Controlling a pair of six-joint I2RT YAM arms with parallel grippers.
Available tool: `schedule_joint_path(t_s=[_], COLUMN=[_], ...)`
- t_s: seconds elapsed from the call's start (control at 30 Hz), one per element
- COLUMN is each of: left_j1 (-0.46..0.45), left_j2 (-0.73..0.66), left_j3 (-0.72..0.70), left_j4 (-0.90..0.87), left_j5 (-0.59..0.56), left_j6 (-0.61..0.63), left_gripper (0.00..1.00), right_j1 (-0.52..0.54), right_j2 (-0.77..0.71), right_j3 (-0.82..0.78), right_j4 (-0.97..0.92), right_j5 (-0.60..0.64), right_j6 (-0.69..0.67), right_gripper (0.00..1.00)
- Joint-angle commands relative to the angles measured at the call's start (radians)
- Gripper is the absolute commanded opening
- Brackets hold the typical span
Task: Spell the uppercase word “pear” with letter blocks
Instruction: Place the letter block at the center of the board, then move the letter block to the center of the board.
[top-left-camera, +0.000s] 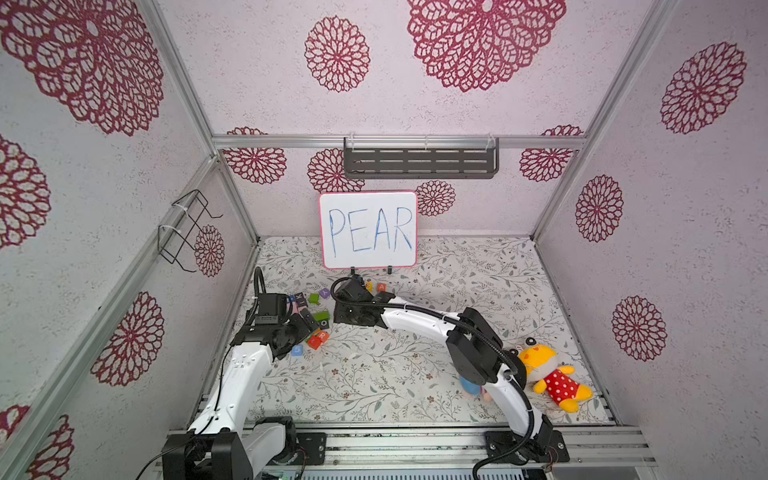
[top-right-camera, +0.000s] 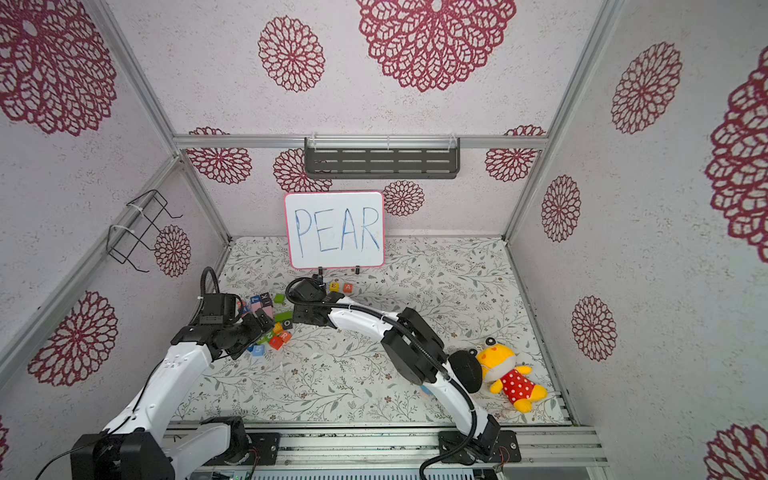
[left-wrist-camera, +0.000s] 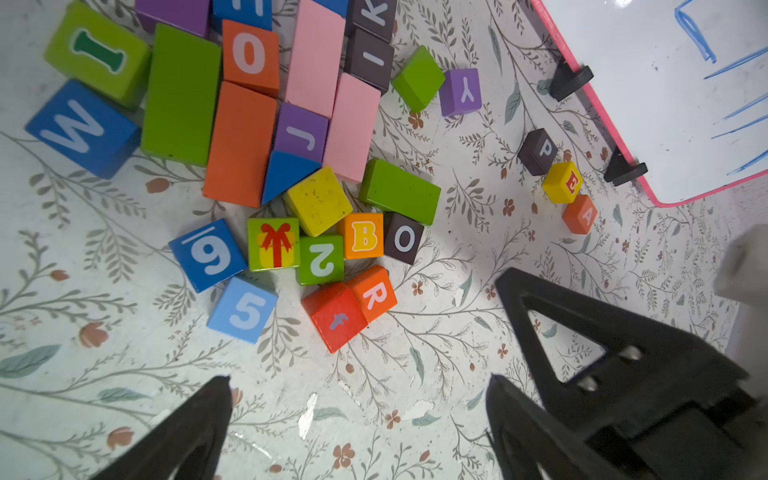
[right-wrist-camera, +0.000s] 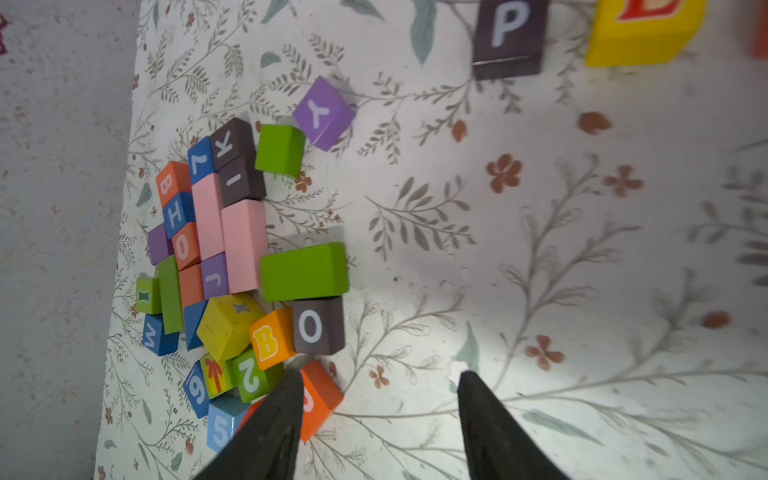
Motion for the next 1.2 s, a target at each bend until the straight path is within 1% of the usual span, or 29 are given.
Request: schedule_joint_path(t_s=[0.0,0.1,0.17,0.53,0.7,0.83,0.97,1.17], left_j1=[0.018,0.023,0.025,0.029,0.029,0.028,0.031,0.036], left_j2=[-0.025,-0.030,-0.032,-0.037,-0.040,-0.042,-0.043,-0.046], left_j3=[0.003,0.007,0.006,-0.001,-0.005,-0.004,-0.004,-0.008], left_j4=[-0.023,-0.027,-0.026,-0.013,-0.007,-0.004,-0.001,0.008], left_j5=[-0.008,-0.005,-0.001,0.009,0.013,0.016,0.019,0.030], left_j6=[0.002,0.006,0.006,0.010,0.010,0.010,0.012,0.012], left_gripper=[0.98,0.98,0.98,0.98,0.98,0.98,0.98,0.98], right_j1=[0.018,0.034,0.040,0.081,0.089,0.097,0.109,0.129], right_j2=[0.056,0.124,0.151,0.204,0.250,0.293,0.331,0.325], right_j3=[0.115,0.218,0.255,0.298,0.357,0.420,0.501,0.506], right_j4=[-0.049,-0.123,-0.148,-0.202,-0.238,-0.294,-0.368,-0.394], right_j5=[-0.006,0.011,0.019,0.032,0.040,0.087,0.139,0.188], right_j6=[-0.001,-0.028,-0.041,-0.086,-0.101,-0.114,-0.140,-0.184], right_gripper=[0.67,0.68,0.68,0.67,0.67,0.68,0.71,0.69])
